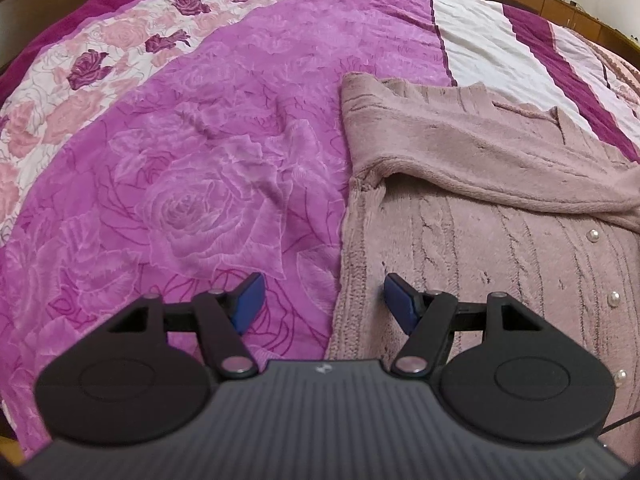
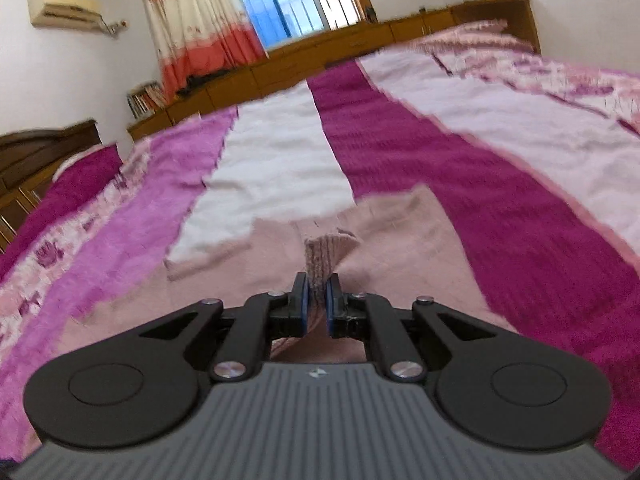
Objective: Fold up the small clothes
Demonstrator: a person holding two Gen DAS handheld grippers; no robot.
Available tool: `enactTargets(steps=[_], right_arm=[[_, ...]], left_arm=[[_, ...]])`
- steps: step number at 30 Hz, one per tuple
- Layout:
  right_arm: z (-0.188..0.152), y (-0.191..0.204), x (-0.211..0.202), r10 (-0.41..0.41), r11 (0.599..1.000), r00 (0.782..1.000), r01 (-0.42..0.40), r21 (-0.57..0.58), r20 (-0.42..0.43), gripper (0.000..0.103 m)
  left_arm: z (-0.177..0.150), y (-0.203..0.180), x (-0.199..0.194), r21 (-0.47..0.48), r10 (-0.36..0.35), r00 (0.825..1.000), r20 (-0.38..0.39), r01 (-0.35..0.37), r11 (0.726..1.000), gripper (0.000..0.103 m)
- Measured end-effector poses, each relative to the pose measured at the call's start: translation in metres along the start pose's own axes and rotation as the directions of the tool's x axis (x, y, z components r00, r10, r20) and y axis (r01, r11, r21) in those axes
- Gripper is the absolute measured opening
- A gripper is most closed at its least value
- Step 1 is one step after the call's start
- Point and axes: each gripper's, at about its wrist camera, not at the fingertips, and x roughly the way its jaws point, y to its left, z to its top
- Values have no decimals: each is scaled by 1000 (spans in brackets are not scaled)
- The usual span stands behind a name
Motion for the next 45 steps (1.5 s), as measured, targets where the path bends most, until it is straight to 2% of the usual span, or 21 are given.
enactTargets(steps=[3,6,8,10,12,16,22,25,28,33,38,45], right_arm=[[-10,-15,16,-24,999,997,27,42,-79,10],[-12,-23,19,-5,996,996,12,87,-85,13],[-9,-22,15,-11,996,996,19,91,-89,27],[-4,-18,8,-31,995,997,38,90,-74,48],[0,-16,0,-40,995,998,43,95,-42,56],[7,-16,-5,-16,996,1000,17,90,-13,56],[-5,-18,22,-39,999,994,39,0,-99,56],[-10,-16,21,-34,999,996,31,-39,-78,56],[-4,-16,11,-12,1000,996,11,-13,-91,58],[5,-22,-22,45,998,991,-50,-36,-127,66],[1,-38,-66,93,992,975,-108,-65,-202,69],[-15,-72,-130,93,994,957,-106,-30,-274,70]], left_arm=[[-1,-1,1,5,3,1000,-1,-3,1000,67],[-1,-1,1,10,5,1000,-1,-5,1000,67],[-2,-1,1,12,5,1000,-1,-5,1000,67],[-2,-2,1,12,6,1000,-1,-6,1000,67],[-2,-2,1,11,6,1000,-1,-6,1000,67],[-3,-2,2,18,8,1000,-1,-8,1000,67],[-4,-2,2,15,7,1000,0,-7,1000,67],[-4,-4,-1,28,8,1000,-8,-7,1000,67],[-5,-5,-6,39,4,1000,-13,-3,999,67],[-11,-2,-20,45,-22,999,-24,23,999,67],[-17,3,-32,36,-55,997,-53,57,998,67],[-28,3,-54,84,-68,996,-55,72,994,67]])
